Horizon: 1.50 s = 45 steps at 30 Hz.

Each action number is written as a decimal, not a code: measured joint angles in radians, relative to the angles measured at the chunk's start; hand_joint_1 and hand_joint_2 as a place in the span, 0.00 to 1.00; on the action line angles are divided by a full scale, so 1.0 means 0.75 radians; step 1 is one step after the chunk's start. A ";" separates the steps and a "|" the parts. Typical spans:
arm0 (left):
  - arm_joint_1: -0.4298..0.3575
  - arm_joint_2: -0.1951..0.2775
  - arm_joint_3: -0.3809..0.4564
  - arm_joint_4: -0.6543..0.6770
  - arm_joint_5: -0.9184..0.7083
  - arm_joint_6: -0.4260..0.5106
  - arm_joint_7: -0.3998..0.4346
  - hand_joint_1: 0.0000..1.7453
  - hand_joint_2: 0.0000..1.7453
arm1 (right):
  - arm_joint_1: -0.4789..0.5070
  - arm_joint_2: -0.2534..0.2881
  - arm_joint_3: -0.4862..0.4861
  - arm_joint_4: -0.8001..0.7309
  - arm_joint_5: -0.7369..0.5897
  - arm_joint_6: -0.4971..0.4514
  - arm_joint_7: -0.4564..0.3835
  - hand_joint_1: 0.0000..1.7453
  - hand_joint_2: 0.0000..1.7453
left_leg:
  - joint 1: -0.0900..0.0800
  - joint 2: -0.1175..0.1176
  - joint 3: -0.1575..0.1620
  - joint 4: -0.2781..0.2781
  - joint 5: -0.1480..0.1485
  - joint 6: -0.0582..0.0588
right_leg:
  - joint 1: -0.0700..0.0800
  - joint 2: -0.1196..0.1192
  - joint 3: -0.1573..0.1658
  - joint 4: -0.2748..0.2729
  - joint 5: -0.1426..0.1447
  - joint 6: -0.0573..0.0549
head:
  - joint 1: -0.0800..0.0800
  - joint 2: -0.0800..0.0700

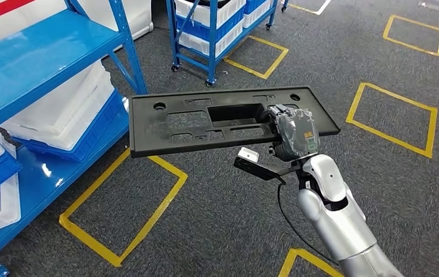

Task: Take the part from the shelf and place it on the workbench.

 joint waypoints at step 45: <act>-0.005 0.001 0.003 -0.001 -0.031 -0.012 -0.003 0.00 1.00 | -0.020 -0.013 -0.005 0.016 -0.020 0.030 -0.011 1.00 1.00 | -0.009 0.110 0.033 0.010 -0.061 -0.052 | 0.009 -0.086 0.041 -0.126 0.088 -0.044 | 0.008 0.000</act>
